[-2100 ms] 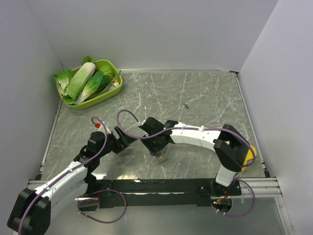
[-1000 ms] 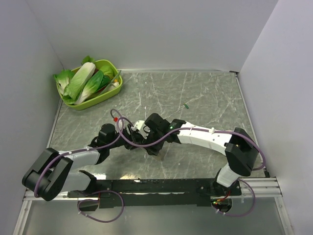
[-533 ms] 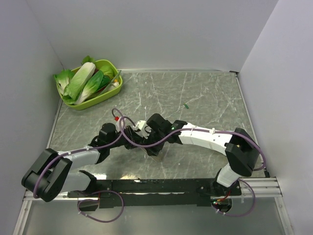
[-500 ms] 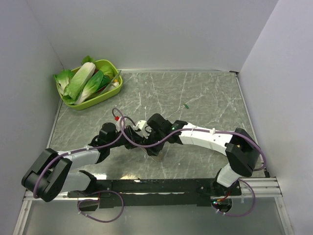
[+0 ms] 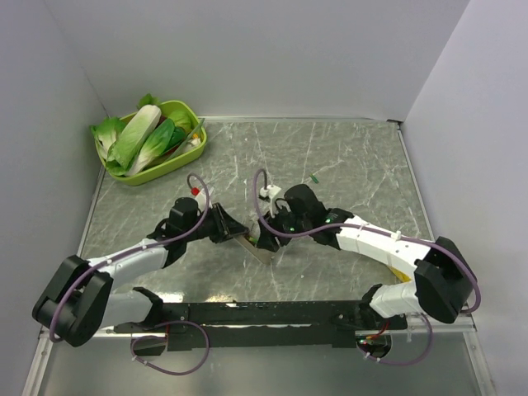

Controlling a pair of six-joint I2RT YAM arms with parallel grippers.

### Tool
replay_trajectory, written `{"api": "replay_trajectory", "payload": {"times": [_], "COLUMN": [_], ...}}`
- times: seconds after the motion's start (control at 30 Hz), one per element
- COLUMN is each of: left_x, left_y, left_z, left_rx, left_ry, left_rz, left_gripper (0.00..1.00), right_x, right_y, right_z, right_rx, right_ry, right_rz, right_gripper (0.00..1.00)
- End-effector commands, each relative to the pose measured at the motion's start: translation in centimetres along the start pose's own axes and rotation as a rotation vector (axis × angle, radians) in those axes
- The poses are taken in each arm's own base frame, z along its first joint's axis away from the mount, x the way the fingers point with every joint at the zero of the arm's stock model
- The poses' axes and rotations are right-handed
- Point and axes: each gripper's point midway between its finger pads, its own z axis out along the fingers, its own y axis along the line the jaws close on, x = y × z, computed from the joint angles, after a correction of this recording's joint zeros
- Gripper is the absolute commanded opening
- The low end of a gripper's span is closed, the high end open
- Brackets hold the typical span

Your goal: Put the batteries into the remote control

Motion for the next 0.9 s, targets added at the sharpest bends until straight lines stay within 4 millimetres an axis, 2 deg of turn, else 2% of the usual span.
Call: {"api": "replay_trajectory", "payload": {"times": [0.0, 0.13, 0.3, 0.5, 0.53, 0.6, 0.67, 0.7, 0.87], "left_x": [0.7, 1.4, 1.6, 2.0, 1.7, 1.7, 1.7, 1.6, 1.4], "left_y": [4.2, 5.0, 5.4, 6.4, 6.2, 6.2, 5.8, 5.7, 4.4], "left_z": [0.0, 0.4, 0.5, -0.1, -0.3, -0.6, -1.1, -1.3, -2.5], "left_rx": [-0.125, -0.111, -0.101, -0.153, -0.153, -0.157, -0.149, -0.147, -0.095], "left_ry": [-0.01, 0.006, 0.002, 0.005, -0.009, -0.017, -0.029, -0.035, -0.078], "left_rz": [-0.01, -0.025, -0.009, 0.003, 0.015, 0.02, 0.033, 0.039, 0.091], "left_gripper": [0.01, 0.01, 0.01, 0.01, 0.01, 0.01, 0.01, 0.01, 0.01], "right_x": [-2.4, -1.7, -1.0, 2.0, 2.1, 3.8, 4.0, 4.8, 4.2], "right_y": [0.7, 1.0, 0.0, -2.2, -3.4, -4.5, -5.6, -5.7, -6.0], "right_z": [-0.7, -0.3, -0.2, 0.1, -0.1, -1.0, -1.6, -2.0, -2.4], "right_rx": [-0.063, -0.09, -0.034, 0.08, 0.16, 0.253, 0.321, 0.339, 0.332], "right_ry": [-0.112, -0.102, -0.088, 0.039, 0.044, 0.118, 0.147, 0.192, 0.244], "right_rz": [0.072, 0.097, 0.11, 0.242, 0.266, 0.343, 0.338, 0.336, 0.254], "right_gripper": [0.61, 0.63, 0.63, 0.6, 0.6, 0.6, 0.6, 0.6, 0.6]}}
